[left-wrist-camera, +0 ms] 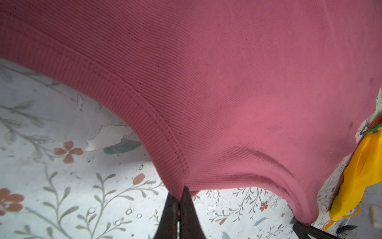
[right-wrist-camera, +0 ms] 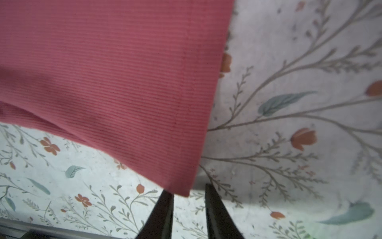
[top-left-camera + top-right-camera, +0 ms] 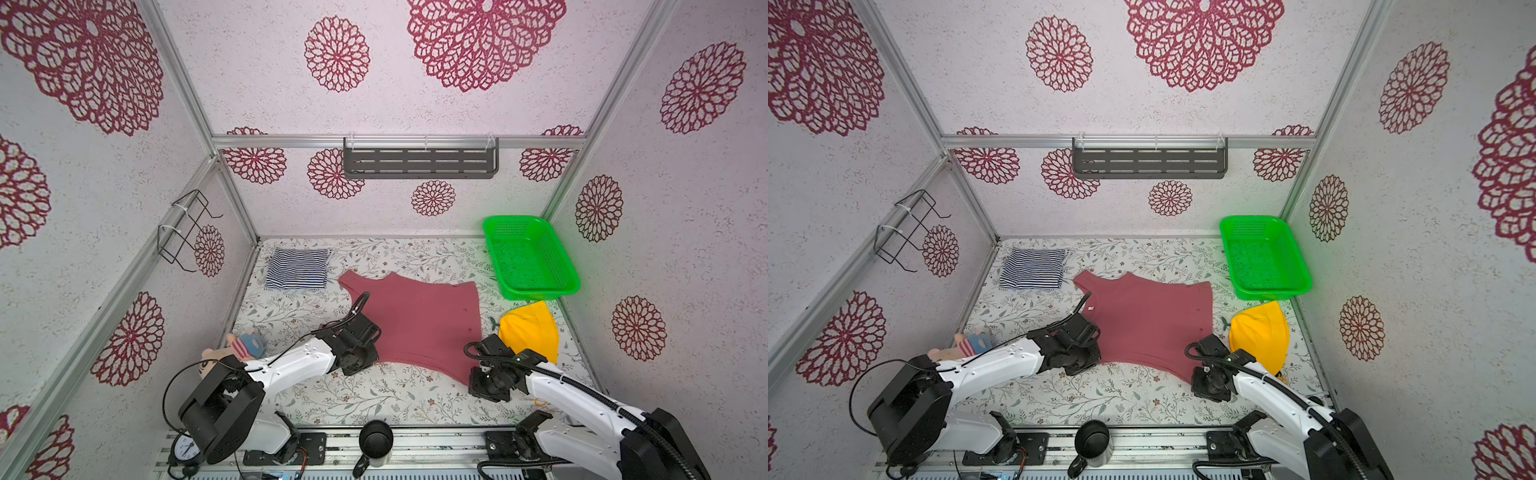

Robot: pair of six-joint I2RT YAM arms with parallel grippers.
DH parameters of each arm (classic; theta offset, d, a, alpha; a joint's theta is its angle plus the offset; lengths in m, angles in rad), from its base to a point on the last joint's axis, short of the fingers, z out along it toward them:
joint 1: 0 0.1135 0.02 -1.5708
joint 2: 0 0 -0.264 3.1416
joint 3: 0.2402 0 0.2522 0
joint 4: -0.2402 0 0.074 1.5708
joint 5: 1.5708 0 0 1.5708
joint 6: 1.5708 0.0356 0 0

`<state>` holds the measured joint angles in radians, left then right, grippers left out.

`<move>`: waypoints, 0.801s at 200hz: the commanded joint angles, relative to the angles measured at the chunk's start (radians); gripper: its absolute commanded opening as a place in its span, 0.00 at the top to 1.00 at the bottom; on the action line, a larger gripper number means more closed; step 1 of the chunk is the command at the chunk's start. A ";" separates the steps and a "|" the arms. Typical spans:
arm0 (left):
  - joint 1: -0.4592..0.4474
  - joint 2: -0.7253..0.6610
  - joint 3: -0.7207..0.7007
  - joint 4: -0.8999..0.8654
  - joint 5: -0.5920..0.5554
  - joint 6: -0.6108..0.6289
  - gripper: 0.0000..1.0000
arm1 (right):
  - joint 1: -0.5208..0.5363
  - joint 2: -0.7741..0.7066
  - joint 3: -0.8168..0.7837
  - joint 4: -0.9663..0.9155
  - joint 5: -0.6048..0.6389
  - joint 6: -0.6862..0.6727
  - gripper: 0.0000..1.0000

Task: Fold and stack tank tops
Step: Fold the tank top at the center of the table.

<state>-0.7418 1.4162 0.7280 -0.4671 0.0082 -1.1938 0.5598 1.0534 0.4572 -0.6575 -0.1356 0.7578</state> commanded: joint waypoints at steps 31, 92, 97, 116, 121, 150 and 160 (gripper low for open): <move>-0.008 0.016 0.015 -0.033 -0.020 0.004 1.00 | 0.005 -0.004 0.014 0.019 0.054 0.023 0.75; -0.009 0.014 0.031 -0.052 -0.032 0.017 1.00 | 0.003 0.022 0.026 0.042 0.071 0.021 1.00; -0.008 0.009 0.031 -0.055 -0.033 0.016 1.00 | 0.003 0.014 0.033 0.026 0.078 0.018 1.00; -0.010 -0.003 0.025 -0.063 -0.036 0.014 1.00 | 0.003 -0.022 0.069 -0.067 0.105 0.009 1.00; -0.011 -0.006 0.024 -0.064 -0.035 0.011 1.00 | 0.003 -0.036 0.075 -0.087 0.106 0.009 1.00; -0.043 -0.029 0.012 -0.085 -0.057 -0.021 1.00 | 0.005 -0.113 0.082 -0.193 0.077 0.013 1.00; -0.058 -0.032 0.005 -0.088 -0.060 -0.034 1.00 | 0.005 -0.135 0.077 -0.213 0.061 0.007 1.00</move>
<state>-0.7631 1.4147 0.7464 -0.5175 -0.0166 -1.1873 0.5602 0.9730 0.5167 -0.7338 -0.0753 0.7704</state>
